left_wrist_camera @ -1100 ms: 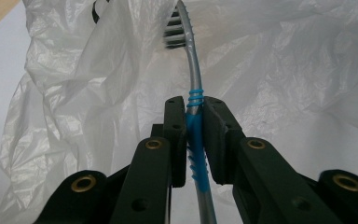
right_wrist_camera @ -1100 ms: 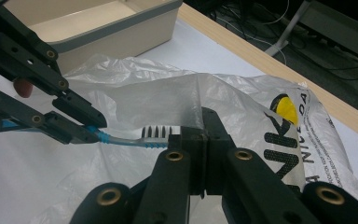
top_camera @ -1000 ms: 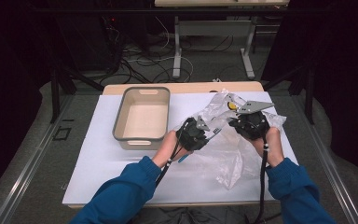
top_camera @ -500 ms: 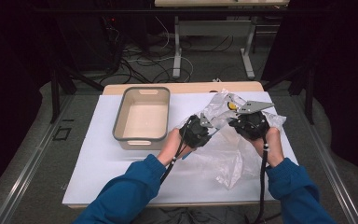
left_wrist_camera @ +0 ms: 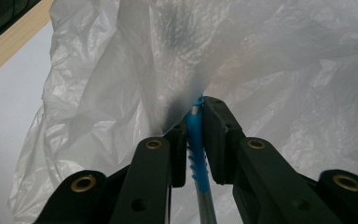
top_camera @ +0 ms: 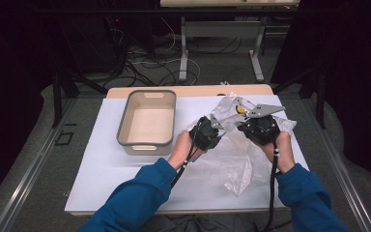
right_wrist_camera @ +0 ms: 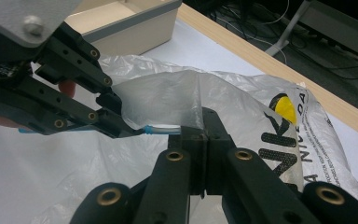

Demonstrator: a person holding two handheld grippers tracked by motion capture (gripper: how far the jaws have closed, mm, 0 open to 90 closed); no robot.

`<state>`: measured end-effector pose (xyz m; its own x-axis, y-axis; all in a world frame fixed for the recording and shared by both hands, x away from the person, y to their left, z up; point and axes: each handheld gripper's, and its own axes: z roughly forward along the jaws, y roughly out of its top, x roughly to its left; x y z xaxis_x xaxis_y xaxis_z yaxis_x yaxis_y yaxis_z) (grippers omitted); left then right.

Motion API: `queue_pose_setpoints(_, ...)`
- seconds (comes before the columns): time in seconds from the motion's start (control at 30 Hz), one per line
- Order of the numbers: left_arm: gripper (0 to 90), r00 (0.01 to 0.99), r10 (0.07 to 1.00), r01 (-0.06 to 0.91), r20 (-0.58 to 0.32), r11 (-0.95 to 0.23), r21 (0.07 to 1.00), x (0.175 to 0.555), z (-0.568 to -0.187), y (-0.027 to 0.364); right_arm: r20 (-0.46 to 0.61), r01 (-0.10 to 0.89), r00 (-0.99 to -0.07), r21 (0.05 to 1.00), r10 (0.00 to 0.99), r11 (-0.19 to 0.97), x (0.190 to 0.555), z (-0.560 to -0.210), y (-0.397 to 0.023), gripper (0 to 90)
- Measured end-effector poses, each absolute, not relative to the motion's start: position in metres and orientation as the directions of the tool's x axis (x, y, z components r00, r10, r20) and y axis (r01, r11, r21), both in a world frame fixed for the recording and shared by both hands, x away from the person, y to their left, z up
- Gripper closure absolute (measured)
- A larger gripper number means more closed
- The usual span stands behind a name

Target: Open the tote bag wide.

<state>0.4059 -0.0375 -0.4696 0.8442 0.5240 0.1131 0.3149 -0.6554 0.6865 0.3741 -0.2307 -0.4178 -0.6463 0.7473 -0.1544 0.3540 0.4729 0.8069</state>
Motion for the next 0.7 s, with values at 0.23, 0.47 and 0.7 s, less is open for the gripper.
queue_pose_setpoints(0.23,80.1,0.824,0.554,0.333,0.116,-0.640,0.692,0.411,-0.473,-0.040,-0.147,0.359,-0.650,0.805,0.745,0.472,0.374,-0.419,-0.230,90.0)
queue_pose_setpoints(0.47,80.1,0.802,0.588,0.358,0.104,-0.612,0.705,0.417,-0.476,-0.041,-0.151,0.358,-0.653,0.802,0.742,0.479,0.374,-0.419,-0.229,90.0)
queue_pose_setpoints(0.7,80.1,0.771,0.630,0.380,0.093,-0.573,0.726,0.425,-0.478,-0.042,-0.149,0.364,-0.653,0.798,0.742,0.480,0.374,-0.421,-0.228,90.0)
